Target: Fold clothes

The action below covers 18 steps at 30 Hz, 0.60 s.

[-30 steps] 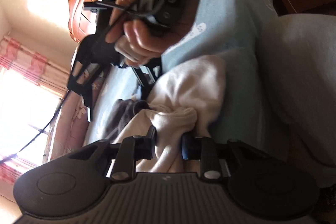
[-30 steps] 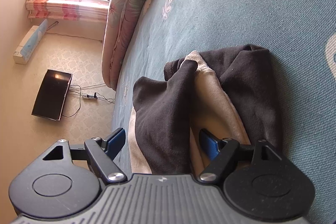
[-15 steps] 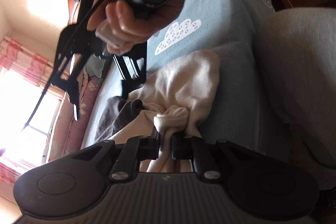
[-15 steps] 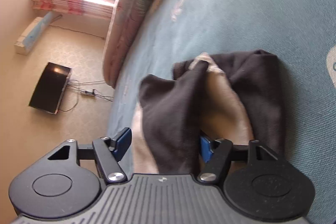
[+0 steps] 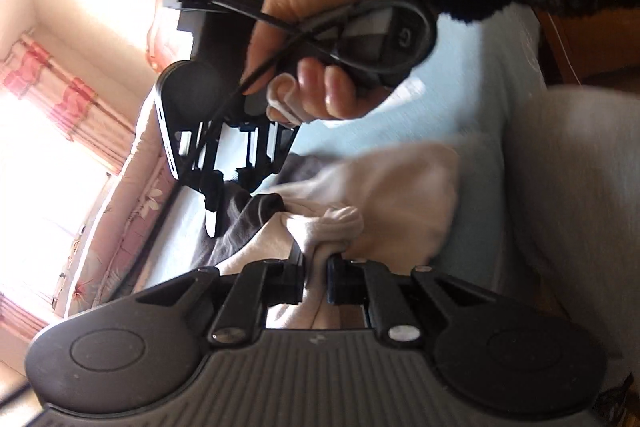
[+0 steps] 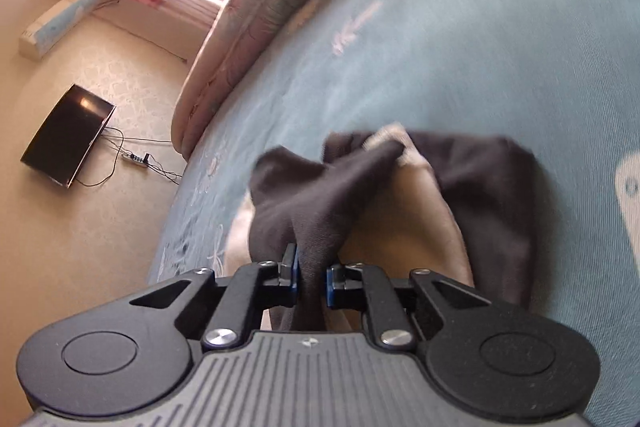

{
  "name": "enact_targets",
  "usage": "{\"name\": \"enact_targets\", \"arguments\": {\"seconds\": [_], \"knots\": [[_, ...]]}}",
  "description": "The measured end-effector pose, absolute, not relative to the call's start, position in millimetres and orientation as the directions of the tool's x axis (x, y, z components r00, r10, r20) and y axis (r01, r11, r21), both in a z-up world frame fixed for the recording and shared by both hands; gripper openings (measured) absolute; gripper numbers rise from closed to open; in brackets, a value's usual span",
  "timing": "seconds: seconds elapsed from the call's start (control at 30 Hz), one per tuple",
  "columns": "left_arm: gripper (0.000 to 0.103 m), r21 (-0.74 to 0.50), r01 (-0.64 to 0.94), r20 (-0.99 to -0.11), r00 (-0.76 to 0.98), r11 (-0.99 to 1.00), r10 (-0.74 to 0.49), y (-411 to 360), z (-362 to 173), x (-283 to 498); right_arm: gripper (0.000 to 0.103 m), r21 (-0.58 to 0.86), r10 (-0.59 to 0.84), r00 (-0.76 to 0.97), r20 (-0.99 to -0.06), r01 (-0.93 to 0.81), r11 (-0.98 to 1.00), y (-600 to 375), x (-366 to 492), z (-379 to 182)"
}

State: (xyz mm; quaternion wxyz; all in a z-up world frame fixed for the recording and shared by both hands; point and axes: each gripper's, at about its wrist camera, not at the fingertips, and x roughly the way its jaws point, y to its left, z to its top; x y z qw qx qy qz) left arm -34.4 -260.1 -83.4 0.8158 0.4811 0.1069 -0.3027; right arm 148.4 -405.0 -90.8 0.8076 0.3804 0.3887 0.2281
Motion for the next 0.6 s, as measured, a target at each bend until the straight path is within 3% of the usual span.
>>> {"name": "enact_targets", "arguments": {"seconds": [0.3, 0.6], "knots": [[0.008, 0.692, 0.612, -0.437, 0.777, 0.382, -0.453, -279.4, -57.5, -18.4, 0.015, 0.713, 0.629, 0.635, -0.449, -0.17, 0.681, -411.3, 143.1, -32.4], [0.008, 0.677, 0.676, -0.501, 0.713, 0.291, -0.491, -278.3, -71.2, -33.4, 0.015, 0.709, 0.571, 0.634, -0.521, -0.051, 0.703, -438.8, 133.0, -61.2]]}}
